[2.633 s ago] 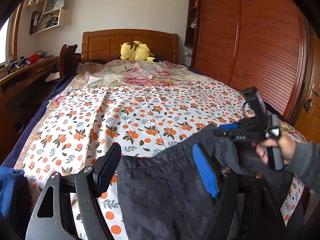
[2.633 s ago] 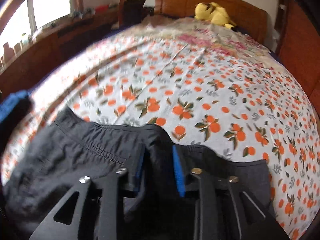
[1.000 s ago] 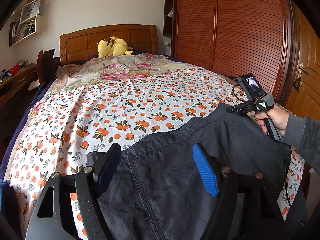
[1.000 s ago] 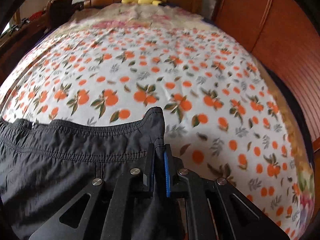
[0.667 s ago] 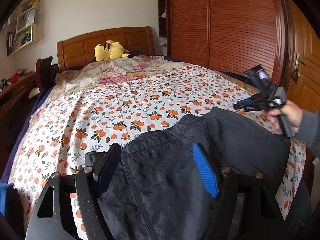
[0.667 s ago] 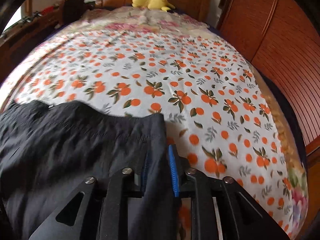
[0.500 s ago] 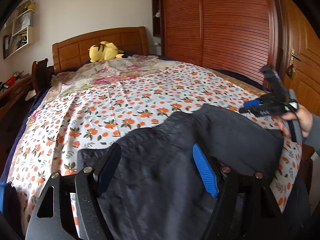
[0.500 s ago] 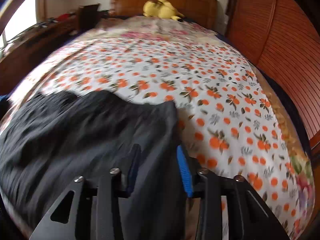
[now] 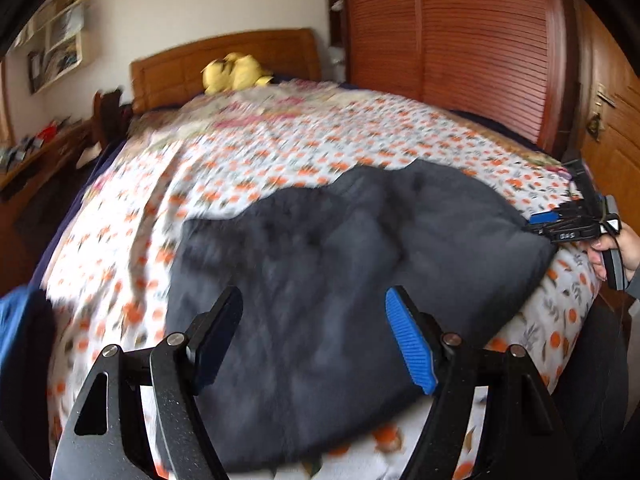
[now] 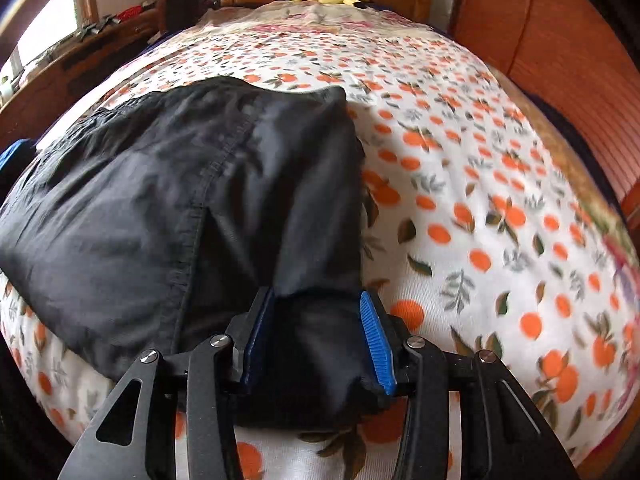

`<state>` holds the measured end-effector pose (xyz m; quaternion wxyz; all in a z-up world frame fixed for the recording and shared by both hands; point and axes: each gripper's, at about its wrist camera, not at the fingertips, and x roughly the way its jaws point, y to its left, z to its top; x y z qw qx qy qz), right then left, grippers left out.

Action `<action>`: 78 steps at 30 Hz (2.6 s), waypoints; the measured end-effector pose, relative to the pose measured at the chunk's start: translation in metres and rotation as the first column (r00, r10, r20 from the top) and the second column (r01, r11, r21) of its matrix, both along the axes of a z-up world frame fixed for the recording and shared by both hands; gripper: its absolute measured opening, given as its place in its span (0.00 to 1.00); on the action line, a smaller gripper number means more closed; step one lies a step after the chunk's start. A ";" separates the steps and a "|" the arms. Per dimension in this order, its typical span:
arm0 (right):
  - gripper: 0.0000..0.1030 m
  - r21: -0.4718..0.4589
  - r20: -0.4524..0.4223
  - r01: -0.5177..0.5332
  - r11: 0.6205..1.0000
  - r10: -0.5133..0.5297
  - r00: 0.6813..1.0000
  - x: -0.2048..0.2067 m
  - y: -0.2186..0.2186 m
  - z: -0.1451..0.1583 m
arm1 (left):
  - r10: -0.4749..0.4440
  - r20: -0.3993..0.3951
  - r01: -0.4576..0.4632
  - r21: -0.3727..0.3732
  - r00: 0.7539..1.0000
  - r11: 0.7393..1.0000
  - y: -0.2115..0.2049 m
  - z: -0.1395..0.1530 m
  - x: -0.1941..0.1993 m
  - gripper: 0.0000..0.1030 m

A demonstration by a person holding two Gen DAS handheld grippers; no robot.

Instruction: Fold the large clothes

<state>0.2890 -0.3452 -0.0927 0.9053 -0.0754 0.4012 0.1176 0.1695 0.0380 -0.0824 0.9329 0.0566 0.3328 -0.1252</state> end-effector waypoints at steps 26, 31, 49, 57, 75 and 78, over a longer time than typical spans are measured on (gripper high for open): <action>0.47 0.036 0.157 -0.293 0.956 0.284 0.946 -0.100 0.138 -0.004 | 0.299 -0.151 -0.288 0.090 0.942 0.953 0.073 -0.048 -0.050 0.73; 0.47 0.086 0.185 -0.315 0.945 0.295 0.937 -0.104 0.127 -0.011 | 0.340 -0.156 -0.332 0.078 0.927 0.940 0.088 -0.051 -0.052 0.73; 0.47 0.083 0.251 -0.319 0.944 0.290 0.924 -0.095 0.117 -0.031 | 0.333 -0.286 -0.393 -0.187 0.899 0.900 0.110 -0.064 -0.042 0.56; 0.47 0.111 0.266 -0.330 0.937 0.292 0.919 -0.095 0.111 -0.034 | 0.303 -0.305 -0.373 -0.205 0.903 0.905 0.100 -0.064 -0.036 0.16; 0.47 0.207 0.243 -0.265 0.942 0.213 0.946 -0.107 0.056 -0.009 | -0.029 0.004 0.029 0.005 1.000 1.000 -0.109 0.106 0.024 0.05; 0.47 0.216 0.255 -0.209 0.954 0.152 0.955 -0.115 0.021 -0.004 | -0.153 0.024 0.153 0.007 0.988 0.988 -0.174 0.116 0.029 0.05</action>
